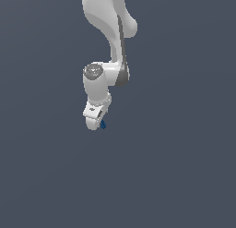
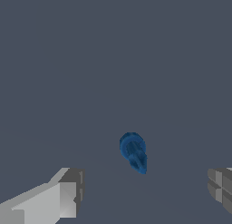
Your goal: Pick up the object and move it to a goal position.
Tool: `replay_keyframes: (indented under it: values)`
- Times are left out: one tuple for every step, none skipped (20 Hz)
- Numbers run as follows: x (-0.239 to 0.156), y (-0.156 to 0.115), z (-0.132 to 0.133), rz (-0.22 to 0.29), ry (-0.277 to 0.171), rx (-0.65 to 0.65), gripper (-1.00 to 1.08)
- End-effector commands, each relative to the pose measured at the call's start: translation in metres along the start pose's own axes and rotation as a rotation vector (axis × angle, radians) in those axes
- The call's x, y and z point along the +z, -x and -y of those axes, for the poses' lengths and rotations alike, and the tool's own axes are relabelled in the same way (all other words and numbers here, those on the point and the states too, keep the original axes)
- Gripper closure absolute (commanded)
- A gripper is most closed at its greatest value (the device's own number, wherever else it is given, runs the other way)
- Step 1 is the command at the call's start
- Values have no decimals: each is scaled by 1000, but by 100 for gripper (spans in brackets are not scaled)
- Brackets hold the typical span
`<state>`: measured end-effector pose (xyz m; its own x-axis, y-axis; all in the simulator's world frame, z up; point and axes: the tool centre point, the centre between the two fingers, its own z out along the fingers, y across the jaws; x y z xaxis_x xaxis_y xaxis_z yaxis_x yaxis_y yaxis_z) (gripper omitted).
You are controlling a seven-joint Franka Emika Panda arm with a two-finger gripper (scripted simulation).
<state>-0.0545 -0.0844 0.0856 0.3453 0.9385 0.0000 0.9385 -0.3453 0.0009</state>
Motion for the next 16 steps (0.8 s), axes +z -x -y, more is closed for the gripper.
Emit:
replay_keyframes:
  values:
    - [9, 0, 1, 0, -1, -1, -92]
    - [14, 0, 1, 0, -1, -2, -92]
    - [19, 0, 1, 0, -1, -2, -92]
    - [24, 0, 1, 0, -1, -2, -92]
    - [29, 0, 1, 0, -1, -3, -92]
    - [33, 0, 1, 0, -1, -3, -92]
    - [36, 0, 1, 0, -1, -3, -92]
    - [39, 0, 1, 0, -1, -3, -92]
    - [41, 0, 1, 0, -1, -3, -92]
    - [42, 0, 1, 0, -1, -3, -92]
    - [43, 0, 1, 0, -1, -3, -92]
    - [43, 0, 1, 0, -1, -3, -92]
    - [43, 0, 1, 0, -1, -3, 108]
    - [43, 0, 1, 0, -1, -3, 108]
    - [43, 0, 1, 0, -1, -3, 108]
    - [43, 0, 1, 0, -1, -3, 108]
